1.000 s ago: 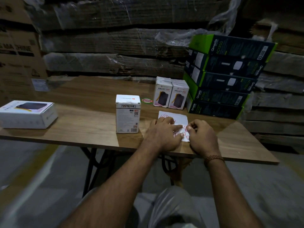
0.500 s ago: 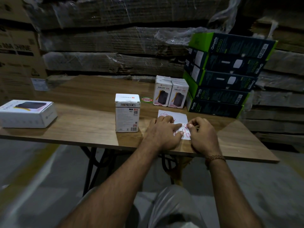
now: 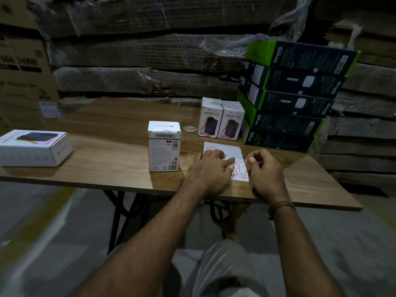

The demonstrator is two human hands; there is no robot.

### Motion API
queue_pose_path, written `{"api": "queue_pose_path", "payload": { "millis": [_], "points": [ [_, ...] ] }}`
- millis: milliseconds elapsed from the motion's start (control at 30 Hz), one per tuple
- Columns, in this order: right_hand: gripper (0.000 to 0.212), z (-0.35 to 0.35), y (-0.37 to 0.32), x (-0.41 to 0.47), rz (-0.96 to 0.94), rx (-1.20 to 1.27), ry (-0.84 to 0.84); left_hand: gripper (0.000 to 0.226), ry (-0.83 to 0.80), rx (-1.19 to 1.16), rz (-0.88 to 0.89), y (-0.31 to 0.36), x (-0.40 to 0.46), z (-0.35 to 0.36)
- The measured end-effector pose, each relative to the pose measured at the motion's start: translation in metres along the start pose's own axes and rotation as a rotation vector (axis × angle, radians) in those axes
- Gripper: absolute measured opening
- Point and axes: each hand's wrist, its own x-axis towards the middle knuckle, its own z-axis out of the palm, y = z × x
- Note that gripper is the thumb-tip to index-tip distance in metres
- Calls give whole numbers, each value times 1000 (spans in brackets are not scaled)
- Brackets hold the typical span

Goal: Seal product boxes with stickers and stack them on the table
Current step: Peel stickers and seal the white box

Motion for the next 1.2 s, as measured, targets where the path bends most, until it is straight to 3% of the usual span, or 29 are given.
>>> {"api": "queue_pose_path", "payload": {
  "millis": [267,433,667,800,933,1200],
  "points": [
    [20,-2,-2,-2,1,-5,-76,61,177,-317,-7,-10,0,4],
    [22,-2,-1,0,12,-18,-95,45,465,-473,121,-8,-13,-1],
    [13,-3,-5,-2,23,-17,-122,22,994,-320,288,-7,-64,-24],
    [7,0,-17,-5,-27,7,-114,18,1208,-208,151,-28,-79,-51],
    [12,12,-44,-12,-116,8,-133,26,1181,-194,14,-60,-83,-70],
    [11,39,-136,-21,-370,146,-219,25,969,-330,7,-102,-87,-63]
  ]
}}
